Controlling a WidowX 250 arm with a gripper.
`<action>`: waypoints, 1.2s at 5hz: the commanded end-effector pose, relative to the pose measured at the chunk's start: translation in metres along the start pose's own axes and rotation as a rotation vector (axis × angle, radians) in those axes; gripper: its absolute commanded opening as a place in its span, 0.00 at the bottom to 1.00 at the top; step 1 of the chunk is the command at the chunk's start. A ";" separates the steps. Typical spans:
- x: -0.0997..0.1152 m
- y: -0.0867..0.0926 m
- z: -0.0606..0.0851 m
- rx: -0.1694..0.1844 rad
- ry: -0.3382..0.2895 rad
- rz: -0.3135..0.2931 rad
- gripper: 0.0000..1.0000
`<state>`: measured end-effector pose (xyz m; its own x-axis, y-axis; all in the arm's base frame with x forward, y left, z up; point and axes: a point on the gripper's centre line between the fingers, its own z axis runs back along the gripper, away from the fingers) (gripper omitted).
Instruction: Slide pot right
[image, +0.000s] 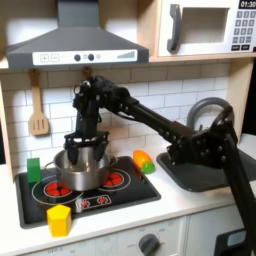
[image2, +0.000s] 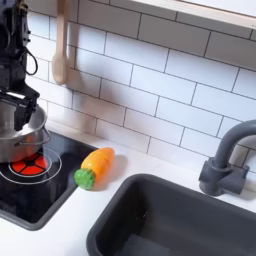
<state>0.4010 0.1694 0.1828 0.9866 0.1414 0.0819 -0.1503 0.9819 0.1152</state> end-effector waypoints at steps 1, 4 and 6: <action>-0.001 -0.007 -0.010 -0.006 0.025 -0.015 1.00; -0.015 -0.033 -0.022 -0.026 0.057 -0.060 1.00; -0.018 -0.045 -0.016 -0.041 0.055 -0.076 1.00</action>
<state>0.3910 0.1272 0.1577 0.9969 0.0773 0.0165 -0.0784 0.9939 0.0771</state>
